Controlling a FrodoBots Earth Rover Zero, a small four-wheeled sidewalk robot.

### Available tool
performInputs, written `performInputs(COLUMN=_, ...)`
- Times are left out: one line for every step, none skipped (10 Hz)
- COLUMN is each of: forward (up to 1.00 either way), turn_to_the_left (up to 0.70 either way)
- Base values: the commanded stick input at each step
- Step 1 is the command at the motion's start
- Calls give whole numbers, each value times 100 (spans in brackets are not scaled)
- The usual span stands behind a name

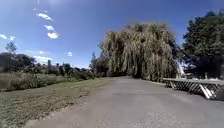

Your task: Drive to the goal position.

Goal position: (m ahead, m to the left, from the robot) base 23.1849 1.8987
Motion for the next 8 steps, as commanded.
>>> performInputs(forward=100, turn_to_the_left=0)
performInputs(forward=100, turn_to_the_left=0)
performInputs(forward=100, turn_to_the_left=0)
performInputs(forward=100, turn_to_the_left=0)
performInputs(forward=100, turn_to_the_left=0)
performInputs(forward=100, turn_to_the_left=0)
performInputs(forward=100, turn_to_the_left=0)
performInputs(forward=100, turn_to_the_left=0)
